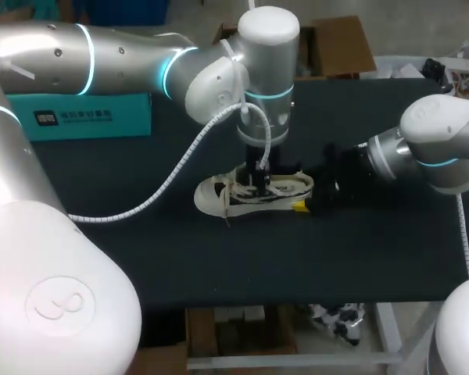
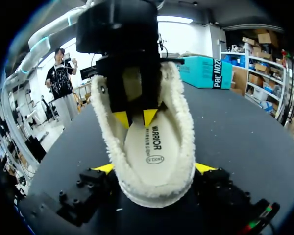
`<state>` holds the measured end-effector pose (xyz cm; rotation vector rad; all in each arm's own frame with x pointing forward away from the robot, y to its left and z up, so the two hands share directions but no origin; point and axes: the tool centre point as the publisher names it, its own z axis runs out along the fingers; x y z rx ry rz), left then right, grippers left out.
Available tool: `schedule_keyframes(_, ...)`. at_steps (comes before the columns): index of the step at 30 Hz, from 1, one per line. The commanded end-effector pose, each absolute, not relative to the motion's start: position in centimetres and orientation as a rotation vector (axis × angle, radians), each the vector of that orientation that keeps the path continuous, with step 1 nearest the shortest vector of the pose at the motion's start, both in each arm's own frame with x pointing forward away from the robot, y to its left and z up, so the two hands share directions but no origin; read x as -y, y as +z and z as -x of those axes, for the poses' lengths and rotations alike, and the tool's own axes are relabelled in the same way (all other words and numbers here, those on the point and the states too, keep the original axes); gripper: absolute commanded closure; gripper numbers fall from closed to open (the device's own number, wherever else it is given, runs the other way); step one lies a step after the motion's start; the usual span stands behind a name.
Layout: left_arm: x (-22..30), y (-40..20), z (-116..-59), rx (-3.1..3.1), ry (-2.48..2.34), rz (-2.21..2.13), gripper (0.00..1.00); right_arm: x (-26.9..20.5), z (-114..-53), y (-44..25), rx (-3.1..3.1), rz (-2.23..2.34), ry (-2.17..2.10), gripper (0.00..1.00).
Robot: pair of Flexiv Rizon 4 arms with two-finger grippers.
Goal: Open the shoe tongue, take the insole out of the shoe, put the insole back into the shoe, and pack the shoe into the shoebox
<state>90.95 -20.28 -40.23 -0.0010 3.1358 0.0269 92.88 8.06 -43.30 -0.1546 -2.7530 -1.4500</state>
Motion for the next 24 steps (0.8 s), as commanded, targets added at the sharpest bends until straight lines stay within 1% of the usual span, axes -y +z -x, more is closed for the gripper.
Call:
schedule_keyframes(1, 20.6, -46.4, -90.9, -3.048, 0.066, 0.013, 0.72, -8.2, -93.2, -44.1, 2.748, 0.154, -1.452, 1.0)
schedule_keyframes(7, 20.3, -48.6, -93.6, -2.983, 0.077, 0.037, 0.69, -8.2, -93.2, -44.1, 2.748, 0.154, -1.452, 1.0)
schedule_keyframes(12, 19.8, -49.9, -96.3, -2.952, 0.102, 0.052, 0.73, -8.2, -93.2, -44.1, 2.748, 0.154, -1.452, 1.0)
schedule_keyframes(14, 19.4, -50.2, -97.6, -2.948, 0.103, 0.064, 0.72, -8.2, -93.2, -44.1, 2.748, 0.154, -1.452, 1.0)
schedule_keyframes(15, 19.3, -50.3, -98.2, -2.944, 0.108, 0.08, 0.73, -8.2, -93.2, -44.1, 2.748, 0.154, -1.452, 1.0)
schedule_keyframes(17, 19.1, -50.4, -99.2, -2.958, 0.095, 0.088, 0.85, -8.2, -93.2, -44.1, 2.748, 0.154, -1.452, 1.0)
schedule_keyframes(18, 18.9, -50.3, -99.5, -2.96, 0.093, 0.088, 1.0, -8.2, -93.2, -44.1, 2.748, 0.154, -1.452, 1.0)
schedule_keyframes(24, 18.6, -48.4, -99.4, -2.984, 0.042, 0.023, 1.0, -8.2, -93.2, -44.1, 2.748, 0.154, -1.452, 1.0)
